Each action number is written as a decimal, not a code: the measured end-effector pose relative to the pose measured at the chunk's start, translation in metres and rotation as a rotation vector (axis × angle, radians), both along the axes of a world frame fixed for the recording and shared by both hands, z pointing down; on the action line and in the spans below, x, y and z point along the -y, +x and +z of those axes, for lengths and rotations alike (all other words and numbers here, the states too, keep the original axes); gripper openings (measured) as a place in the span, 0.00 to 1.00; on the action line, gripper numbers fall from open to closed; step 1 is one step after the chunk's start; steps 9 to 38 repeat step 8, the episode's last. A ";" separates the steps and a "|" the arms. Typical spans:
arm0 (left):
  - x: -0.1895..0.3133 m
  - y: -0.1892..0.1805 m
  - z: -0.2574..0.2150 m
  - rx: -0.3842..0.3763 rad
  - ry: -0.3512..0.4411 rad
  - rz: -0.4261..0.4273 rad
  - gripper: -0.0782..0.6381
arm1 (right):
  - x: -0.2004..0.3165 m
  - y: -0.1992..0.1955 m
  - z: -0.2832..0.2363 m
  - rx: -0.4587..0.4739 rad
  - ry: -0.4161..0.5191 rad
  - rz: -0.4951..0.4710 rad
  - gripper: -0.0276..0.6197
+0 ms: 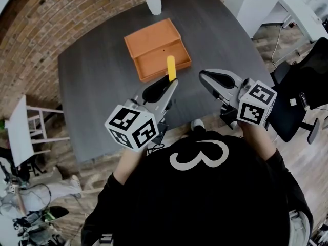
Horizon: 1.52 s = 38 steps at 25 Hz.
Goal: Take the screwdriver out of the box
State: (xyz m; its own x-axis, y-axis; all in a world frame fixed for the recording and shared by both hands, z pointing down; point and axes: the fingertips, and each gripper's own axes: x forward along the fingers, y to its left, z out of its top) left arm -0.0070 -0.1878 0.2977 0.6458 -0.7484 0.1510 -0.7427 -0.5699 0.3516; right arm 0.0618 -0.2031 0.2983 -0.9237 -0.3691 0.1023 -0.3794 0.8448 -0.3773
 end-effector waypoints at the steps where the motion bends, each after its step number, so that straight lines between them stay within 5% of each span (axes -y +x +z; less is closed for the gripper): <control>1: 0.001 0.000 0.000 0.000 -0.002 0.000 0.25 | 0.001 0.000 0.000 0.002 -0.003 0.000 0.04; 38: 0.005 -0.001 0.004 -0.001 -0.008 0.007 0.25 | 0.003 -0.002 0.005 0.001 -0.012 0.003 0.04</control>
